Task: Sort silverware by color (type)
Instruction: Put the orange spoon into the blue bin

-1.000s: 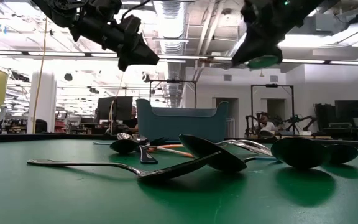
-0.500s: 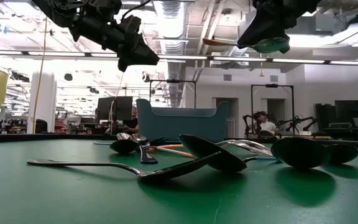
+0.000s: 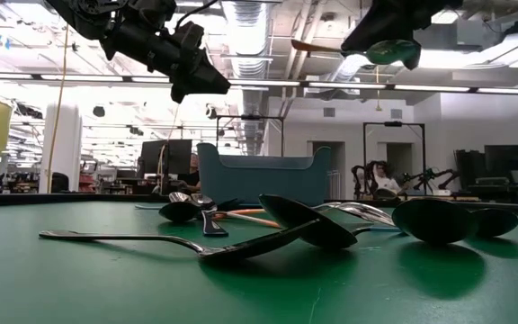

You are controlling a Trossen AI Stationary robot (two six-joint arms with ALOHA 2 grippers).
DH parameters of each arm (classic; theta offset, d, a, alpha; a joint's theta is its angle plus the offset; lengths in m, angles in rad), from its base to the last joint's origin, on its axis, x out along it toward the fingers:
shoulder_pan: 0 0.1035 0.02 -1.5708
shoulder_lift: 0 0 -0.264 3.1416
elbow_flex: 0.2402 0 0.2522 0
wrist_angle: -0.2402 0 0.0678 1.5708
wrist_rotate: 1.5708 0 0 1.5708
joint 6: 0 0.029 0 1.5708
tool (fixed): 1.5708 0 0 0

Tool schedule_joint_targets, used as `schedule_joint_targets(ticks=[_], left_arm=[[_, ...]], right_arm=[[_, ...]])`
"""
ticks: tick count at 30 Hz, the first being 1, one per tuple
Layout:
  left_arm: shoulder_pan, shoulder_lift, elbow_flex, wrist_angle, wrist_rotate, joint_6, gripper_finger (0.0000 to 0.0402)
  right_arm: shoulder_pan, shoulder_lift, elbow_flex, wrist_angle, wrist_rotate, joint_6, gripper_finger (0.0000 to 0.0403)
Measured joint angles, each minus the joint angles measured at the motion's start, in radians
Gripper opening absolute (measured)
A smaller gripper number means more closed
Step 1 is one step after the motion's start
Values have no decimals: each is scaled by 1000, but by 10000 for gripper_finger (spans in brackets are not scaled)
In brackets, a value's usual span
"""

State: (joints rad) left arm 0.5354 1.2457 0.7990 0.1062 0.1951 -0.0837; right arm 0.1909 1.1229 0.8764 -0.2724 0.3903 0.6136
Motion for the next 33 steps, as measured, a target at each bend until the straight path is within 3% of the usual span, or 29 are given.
schedule_joint_targets(ticks=[10, 33], left_arm=[[0, 0, 0, 0, 0, 1, 86], [0, 0, 0, 4, 0, 2, 86]], right_arm=[[12, 0, 0, 109, 3, -42, 4], [12, 0, 1, 121, 4, -45, 4]])
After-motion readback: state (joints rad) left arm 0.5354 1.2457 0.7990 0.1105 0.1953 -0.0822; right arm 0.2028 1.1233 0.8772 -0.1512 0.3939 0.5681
